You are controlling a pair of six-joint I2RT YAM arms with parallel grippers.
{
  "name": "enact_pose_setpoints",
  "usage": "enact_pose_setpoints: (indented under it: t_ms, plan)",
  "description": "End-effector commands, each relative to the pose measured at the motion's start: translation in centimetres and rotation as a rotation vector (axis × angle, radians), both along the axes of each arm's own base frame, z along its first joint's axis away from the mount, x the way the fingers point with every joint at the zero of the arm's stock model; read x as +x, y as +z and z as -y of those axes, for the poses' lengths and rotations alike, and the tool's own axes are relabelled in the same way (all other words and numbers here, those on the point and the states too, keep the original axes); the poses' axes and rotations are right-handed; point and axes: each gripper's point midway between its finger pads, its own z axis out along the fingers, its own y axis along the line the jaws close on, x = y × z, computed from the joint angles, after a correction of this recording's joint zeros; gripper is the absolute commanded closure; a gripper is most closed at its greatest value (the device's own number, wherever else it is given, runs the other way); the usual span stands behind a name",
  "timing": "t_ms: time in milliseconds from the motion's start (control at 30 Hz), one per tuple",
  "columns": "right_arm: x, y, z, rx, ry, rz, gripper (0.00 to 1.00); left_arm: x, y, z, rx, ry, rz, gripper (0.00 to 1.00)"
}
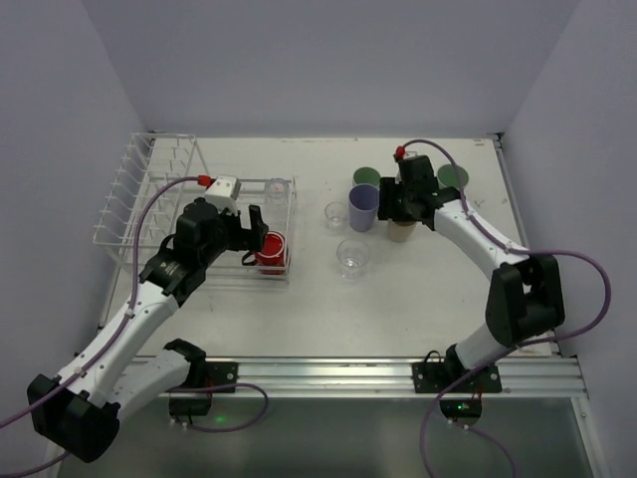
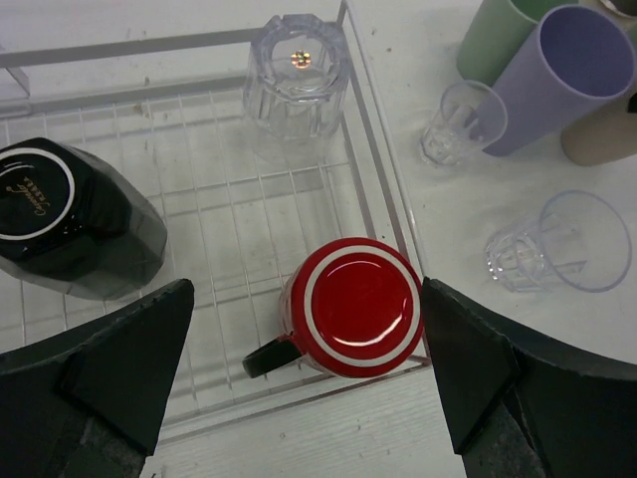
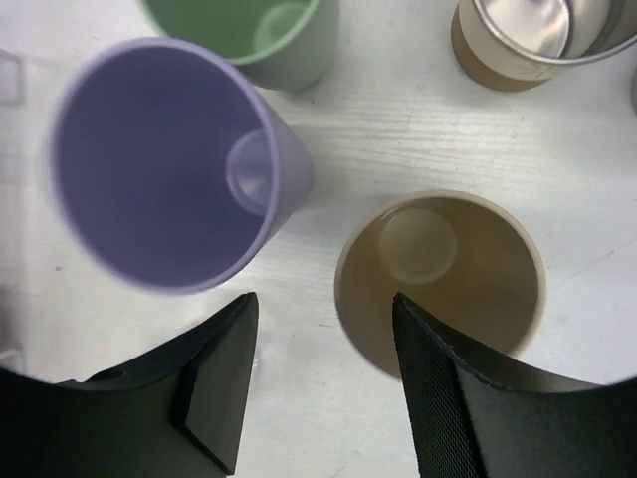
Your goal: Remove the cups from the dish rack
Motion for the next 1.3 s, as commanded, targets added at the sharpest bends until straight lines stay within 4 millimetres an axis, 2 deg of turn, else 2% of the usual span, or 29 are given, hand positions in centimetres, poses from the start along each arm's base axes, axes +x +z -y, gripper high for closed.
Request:
enact_pose_setpoints:
  t_ms: [0, 33, 67, 100, 133, 167, 300, 367, 467, 600, 667, 833, 933, 1267]
  plan:
    - [-0.7, 5.3, -1.0, 0.091, 0.018, 0.16, 0.4, 1.0, 0.3, -0.2, 0.02, 0.028, -0.02, 0.01]
    - [-1.1, 6.8, -1.0, 0.115, 0.016, 0.211, 0.4, 1.2, 0.2, -0.2, 0.022, 0.034, -0.03, 0.02]
    - [-1.4, 7.3, -0.8, 0.127, 0.012, 0.232, 0.4, 1.3, 0.3, -0.1, 0.013, 0.039, -0.035, 0.05]
    - [-2.3, 6.3, -0.5, 0.129, 0.002, 0.222, 0.4, 1.6, -0.1, 0.0, 0.016, 0.042, -0.055, 0.07]
    - [-2.6, 7.8, -0.3, 0.152, -0.004, 0.279, 0.4, 1.8, 0.0, 0.0, 0.016, 0.05, -0.059, 0.09]
    - [-3.3, 7.1, -0.1, 0.159, -0.005, 0.276, 0.41, 2.1, 0.5, 0.1, 0.008, 0.063, -0.057, 0.12]
    - [-4.7, 9.5, -0.3, 0.229, 0.012, 0.363, 0.43, 2.5, -1.1, 0.3, 0.024, 0.079, -0.137, 0.2]
    - [-5.1, 10.1, -0.2, 0.237, 0.013, 0.382, 0.43, 2.1, -1.6, 0.4, 0.032, 0.075, -0.175, 0.19]
    - [-5.2, 9.8, -0.7, 0.254, 0.035, 0.366, 0.43, 0.6, -2.4, 0.3, 0.048, 0.056, -0.229, 0.16]
    - [-5.1, 9.4, -1.3, 0.27, 0.059, 0.351, 0.43, -2.2, -4.2, 0.8, 0.078, -0.024, -0.333, 0.13]
    - [-5.3, 9.2, -1.5, 0.275, 0.065, 0.342, 0.43, -2.7, -4.7, 0.4, 0.102, -0.027, -0.347, 0.12]
    - [-5.3, 9.0, -1.7, 0.281, 0.077, 0.338, 0.43, -3.9, -5.3, 1.9, 0.098, -0.163, -0.386, 0.06]
    - [-5.3, 9.0, -1.8, 0.285, 0.081, 0.336, 0.43, -3.5, -5.5, 1.7, 0.124, -0.162, -0.377, 0.01]
    - [-5.2, 8.8, -2.0, 0.289, 0.086, 0.334, 0.43, -1.5, -6.0, 2.5, 0.197, -0.192, -0.367, 0.01]
